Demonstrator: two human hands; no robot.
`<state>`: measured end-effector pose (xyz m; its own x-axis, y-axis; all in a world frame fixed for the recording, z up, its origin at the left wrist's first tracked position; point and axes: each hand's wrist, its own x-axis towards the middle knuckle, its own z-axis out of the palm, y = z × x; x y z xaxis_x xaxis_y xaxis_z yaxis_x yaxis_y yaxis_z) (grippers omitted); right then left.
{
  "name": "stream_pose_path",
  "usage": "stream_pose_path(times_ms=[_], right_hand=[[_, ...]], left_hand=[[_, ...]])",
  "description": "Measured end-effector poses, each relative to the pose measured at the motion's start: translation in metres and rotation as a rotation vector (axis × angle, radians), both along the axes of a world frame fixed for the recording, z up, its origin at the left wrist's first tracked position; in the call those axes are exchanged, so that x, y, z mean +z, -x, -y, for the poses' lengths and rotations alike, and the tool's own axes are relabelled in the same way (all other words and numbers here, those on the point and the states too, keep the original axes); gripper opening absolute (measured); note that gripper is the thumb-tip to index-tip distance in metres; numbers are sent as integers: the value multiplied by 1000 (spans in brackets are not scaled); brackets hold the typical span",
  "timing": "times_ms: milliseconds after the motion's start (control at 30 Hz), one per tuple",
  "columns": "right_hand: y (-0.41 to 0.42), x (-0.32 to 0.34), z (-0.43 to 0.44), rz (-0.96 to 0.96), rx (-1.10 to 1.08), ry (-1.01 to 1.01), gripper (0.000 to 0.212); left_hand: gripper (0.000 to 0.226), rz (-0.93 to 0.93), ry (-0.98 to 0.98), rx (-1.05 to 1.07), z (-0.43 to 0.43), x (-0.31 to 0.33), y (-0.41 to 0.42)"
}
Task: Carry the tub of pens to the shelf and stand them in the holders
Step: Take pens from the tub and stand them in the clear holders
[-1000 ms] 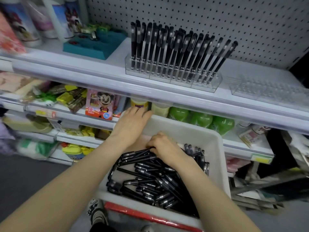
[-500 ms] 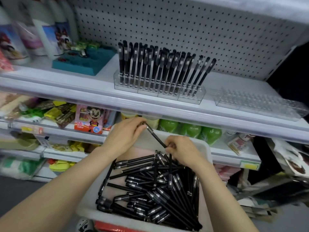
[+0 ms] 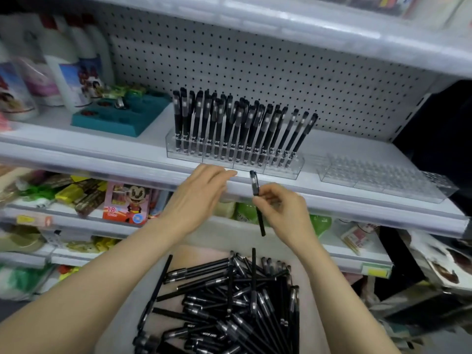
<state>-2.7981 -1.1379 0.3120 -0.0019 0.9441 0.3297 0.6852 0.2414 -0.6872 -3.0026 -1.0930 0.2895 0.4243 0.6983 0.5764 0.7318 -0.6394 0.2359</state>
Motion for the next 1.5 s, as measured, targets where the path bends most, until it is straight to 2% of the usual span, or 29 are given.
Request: stream_pose_path(times_ms=[133, 233, 333, 500, 733, 1100, 1233, 1300, 1367, 1500], right_hand=[[-21, 51, -19, -170, -128, -169, 10], [-29, 74, -39, -242, -215, -309, 7], [-29, 84, -58, -250, -273, -358, 11], [-23, 85, -82, -221, -286, -332, 12], [-18, 61, -93, 7, -276, -157, 19], [-13, 55, -79, -18, -305, -163, 26], [-7, 36, -39, -85, -295, -227, 15], [2, 15, -18, -50, -228, -151, 8], [15, -11, -2, 56, -124, -5, 6], [32, -57, 13, 397, 20, 372, 12]], left_hand=[[63, -142, -121, 157, -26, 19, 6], [57, -203, -129, 214, -42, 21, 8], [55, -222, -141, 227, -46, 19, 8], [53, -214, -174, 225, -47, 18, 7], [53, -198, -179, 225, -47, 15, 7], [58, -172, -122, 190, -41, 15, 10], [43, -60, -108, 166, -11, 0, 19], [32, -20, -81, 147, 6, -14, 25], [25, -56, -59, 123, 16, -32, 30], [34, -178, 55, 165, 21, -64, 36]])
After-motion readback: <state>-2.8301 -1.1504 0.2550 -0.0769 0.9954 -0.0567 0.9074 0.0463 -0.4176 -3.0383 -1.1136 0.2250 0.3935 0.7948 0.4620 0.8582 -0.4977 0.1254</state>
